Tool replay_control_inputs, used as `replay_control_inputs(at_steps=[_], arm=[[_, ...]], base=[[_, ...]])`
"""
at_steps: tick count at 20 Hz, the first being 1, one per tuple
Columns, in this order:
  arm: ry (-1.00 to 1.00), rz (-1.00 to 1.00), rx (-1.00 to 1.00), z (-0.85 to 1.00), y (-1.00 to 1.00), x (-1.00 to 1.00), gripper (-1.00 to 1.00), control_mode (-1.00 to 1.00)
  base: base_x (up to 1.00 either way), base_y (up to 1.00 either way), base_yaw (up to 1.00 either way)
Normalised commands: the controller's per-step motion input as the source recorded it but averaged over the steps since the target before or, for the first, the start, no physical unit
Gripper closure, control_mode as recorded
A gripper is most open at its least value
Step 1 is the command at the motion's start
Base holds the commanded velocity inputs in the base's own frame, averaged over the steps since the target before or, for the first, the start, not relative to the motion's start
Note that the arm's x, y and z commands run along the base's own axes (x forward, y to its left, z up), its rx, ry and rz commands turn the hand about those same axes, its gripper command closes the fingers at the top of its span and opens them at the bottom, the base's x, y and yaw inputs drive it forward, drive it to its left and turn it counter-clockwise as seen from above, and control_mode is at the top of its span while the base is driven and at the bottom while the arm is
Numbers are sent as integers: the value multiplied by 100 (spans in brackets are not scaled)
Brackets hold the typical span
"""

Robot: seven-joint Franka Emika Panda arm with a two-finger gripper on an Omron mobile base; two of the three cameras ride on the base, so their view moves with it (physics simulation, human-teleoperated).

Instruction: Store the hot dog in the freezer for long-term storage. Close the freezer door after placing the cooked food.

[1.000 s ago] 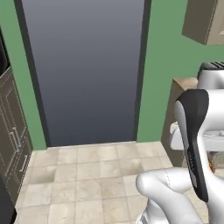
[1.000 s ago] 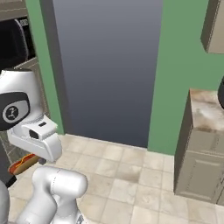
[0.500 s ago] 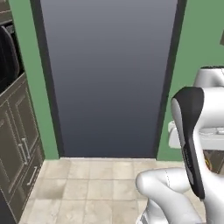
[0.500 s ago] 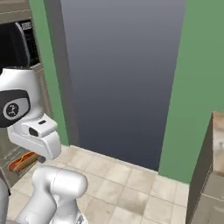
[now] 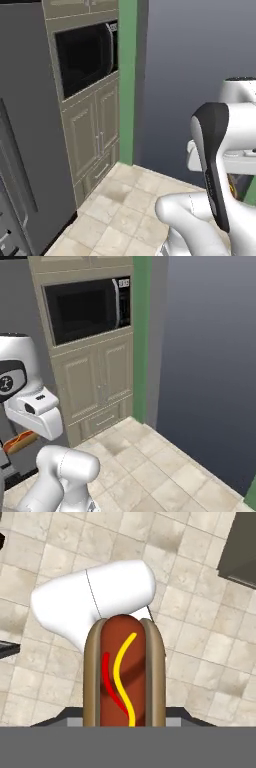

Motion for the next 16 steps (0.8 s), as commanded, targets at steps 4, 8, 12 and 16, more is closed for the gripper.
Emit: replay_control_inputs(at_steps=[4,8,12,16], arm=[[0,0,0,0,0,0,100,100],[0,0,0,0,0,0,100,100],[0,0,0,0,0,0,100,100],[0,0,0,0,0,0,100,100]], base=[[0,0,85],[5,-14,93],[8,-20,99],[6,-30,96]])
